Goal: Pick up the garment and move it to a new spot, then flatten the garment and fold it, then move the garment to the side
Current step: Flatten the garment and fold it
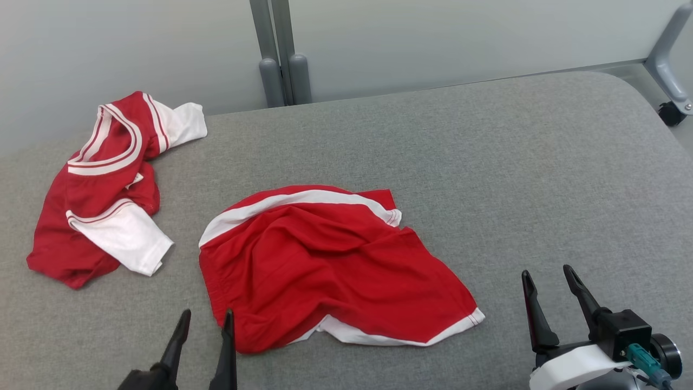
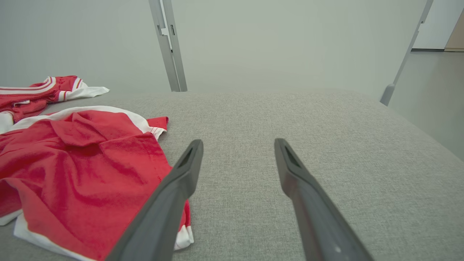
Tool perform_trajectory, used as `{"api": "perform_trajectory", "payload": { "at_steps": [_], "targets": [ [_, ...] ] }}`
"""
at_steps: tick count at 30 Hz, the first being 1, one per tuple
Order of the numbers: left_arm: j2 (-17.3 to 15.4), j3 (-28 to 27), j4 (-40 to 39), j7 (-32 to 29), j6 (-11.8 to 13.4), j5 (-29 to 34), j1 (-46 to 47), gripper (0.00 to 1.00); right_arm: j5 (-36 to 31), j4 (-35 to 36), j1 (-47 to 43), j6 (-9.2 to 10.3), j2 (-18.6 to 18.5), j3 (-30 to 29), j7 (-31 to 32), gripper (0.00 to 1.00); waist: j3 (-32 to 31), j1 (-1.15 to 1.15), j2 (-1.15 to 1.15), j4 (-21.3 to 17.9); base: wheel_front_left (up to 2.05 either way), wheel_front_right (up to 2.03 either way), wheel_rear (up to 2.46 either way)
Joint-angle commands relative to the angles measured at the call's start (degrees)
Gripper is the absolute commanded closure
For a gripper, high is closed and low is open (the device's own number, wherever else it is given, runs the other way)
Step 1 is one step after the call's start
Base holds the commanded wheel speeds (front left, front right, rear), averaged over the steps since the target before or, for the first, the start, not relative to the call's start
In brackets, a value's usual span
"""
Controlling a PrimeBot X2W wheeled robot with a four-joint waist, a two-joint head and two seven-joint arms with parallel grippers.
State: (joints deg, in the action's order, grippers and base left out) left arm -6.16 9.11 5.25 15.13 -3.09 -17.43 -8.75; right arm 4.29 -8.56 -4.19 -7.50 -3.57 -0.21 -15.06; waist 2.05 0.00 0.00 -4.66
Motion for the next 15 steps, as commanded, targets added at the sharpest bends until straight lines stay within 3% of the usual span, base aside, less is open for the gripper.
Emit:
{"api": "perform_trajectory", "payload": {
  "at_steps": [1, 7, 14, 15],
  "targets": [
    [0.3, 0.04, 0.39, 0.01, -0.72, 0.86, -1.17, 0.0, 0.31, 0.27, -0.39, 0.02, -0.23, -0.07, -0.17, 0.0, -0.04, 0.0, 0.0, -0.4, 0.0, 0.0, 0.0],
    [-0.01, 2.77, 10.07, 0.02, -3.33, 0.04, 0.53, 0.0, 0.1, 0.58, 0.72, 0.02, -0.27, 0.23, -0.17, 0.0, 1.78, 0.0, 0.0, -0.67, 0.0, 0.0, 0.0],
    [-0.19, 4.57, 19.24, -0.63, -4.09, -2.94, 6.0, 0.0, 0.23, 0.49, 1.32, 0.02, -0.38, 0.42, -0.17, 0.0, 3.62, 0.0, 0.0, -1.47, 0.0, 0.0, 0.0],
    [-0.18, 4.64, 19.93, -0.56, -4.16, -3.36, 6.57, 0.13, 0.23, 0.54, 1.38, 0.02, -0.35, 0.44, -0.17, 0.0, 3.82, 0.0, 0.0, -1.61, 0.0, 0.0, 0.0]
  ]
}}
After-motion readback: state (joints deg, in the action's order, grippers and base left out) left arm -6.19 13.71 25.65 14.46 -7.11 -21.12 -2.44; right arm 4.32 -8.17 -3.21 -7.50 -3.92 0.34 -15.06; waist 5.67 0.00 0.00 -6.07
